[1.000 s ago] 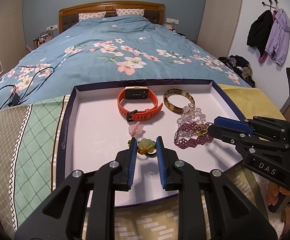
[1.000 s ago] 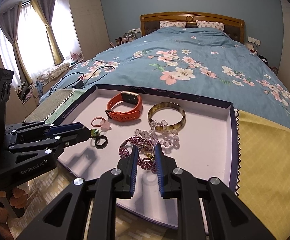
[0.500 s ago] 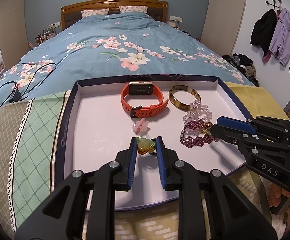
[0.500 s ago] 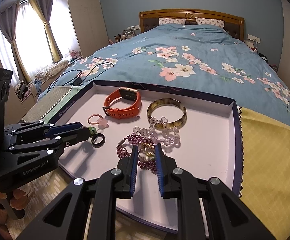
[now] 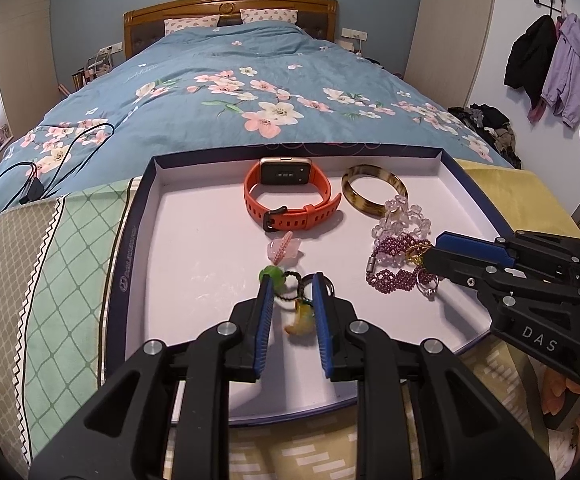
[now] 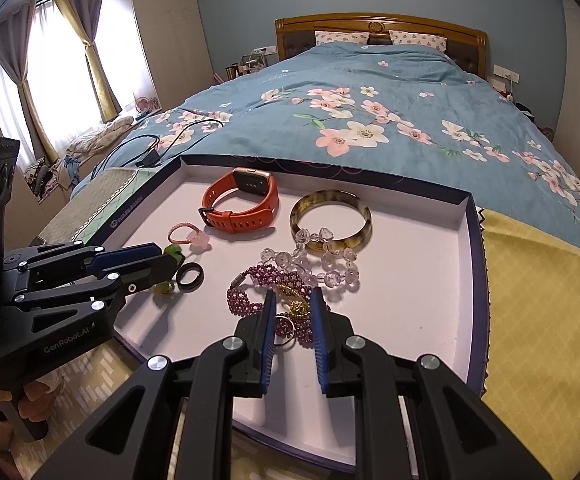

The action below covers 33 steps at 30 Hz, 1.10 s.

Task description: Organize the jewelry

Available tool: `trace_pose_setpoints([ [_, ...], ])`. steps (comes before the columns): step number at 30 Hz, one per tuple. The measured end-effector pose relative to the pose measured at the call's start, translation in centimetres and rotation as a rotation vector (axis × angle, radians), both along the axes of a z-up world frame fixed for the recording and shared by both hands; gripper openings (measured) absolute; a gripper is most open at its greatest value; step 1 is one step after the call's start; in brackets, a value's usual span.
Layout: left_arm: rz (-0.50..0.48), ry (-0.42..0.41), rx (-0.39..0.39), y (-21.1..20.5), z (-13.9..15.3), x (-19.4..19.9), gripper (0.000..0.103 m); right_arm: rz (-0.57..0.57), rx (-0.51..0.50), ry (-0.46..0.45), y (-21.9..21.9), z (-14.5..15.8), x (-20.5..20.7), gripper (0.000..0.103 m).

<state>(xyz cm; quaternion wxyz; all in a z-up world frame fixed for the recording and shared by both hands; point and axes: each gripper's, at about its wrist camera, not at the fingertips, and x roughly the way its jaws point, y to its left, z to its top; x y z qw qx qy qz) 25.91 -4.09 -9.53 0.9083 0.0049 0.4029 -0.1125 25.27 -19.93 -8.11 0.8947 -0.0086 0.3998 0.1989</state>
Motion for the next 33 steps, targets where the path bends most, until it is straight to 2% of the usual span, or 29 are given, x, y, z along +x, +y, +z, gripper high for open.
trace_pose_setpoints([
  [2,0.0,0.002,-0.002,0.0,-0.1,0.0,0.021,-0.004,0.005,0.0,-0.1,-0.1,0.0,0.016],
  [6,0.004,0.002,-0.001,0.0,-0.1,-0.2,0.032,-0.011,0.011,-0.004,-0.2,-0.1,-0.2,0.016],
  [9,0.009,-0.01,-0.004,0.2,0.1,-0.6,0.043,-0.016,0.017,-0.015,-0.4,0.2,-0.7,0.024],
  [10,0.007,-0.013,-0.006,0.3,0.2,-0.8,0.044,-0.018,0.018,-0.019,-0.5,0.3,-0.8,0.029],
  [13,0.002,-0.035,-0.013,0.5,0.8,-1.7,0.058,-0.026,0.029,-0.04,-0.8,0.8,-1.7,0.043],
  [15,0.005,-0.058,-0.009,0.6,1.4,-2.4,0.079,-0.034,0.039,-0.063,-1.1,1.4,-2.4,0.055],
  [17,0.008,-0.1,-0.007,0.9,2.3,-3.5,0.088,-0.041,0.049,-0.093,-1.4,2.1,-3.4,0.064],
  [18,0.011,-0.119,0.0,1.0,2.7,-4.0,0.096,-0.05,0.05,-0.12,-1.7,2.5,-4.2,0.069],
  [19,0.021,-0.148,0.013,1.2,3.1,-4.8,0.098,-0.06,0.049,-0.139,-1.8,2.9,-4.7,0.081],
  [20,0.028,-0.18,0.015,1.5,3.6,-5.7,0.098,-0.069,0.055,-0.185,-2.1,3.5,-5.8,0.088],
  [23,0.047,-0.268,0.009,2.2,5.1,-8.5,0.098,-0.082,0.055,-0.285,-2.4,4.7,-8.2,0.096],
  [27,0.088,-0.348,-0.032,3.6,6.5,-11.7,0.098,-0.114,0.036,-0.373,-2.6,5.6,-11.1,0.096],
  [33,0.137,-0.455,-0.036,4.4,7.7,-16.1,0.098,-0.181,0.025,-0.486,-3.3,6.3,-14.8,0.096],
])
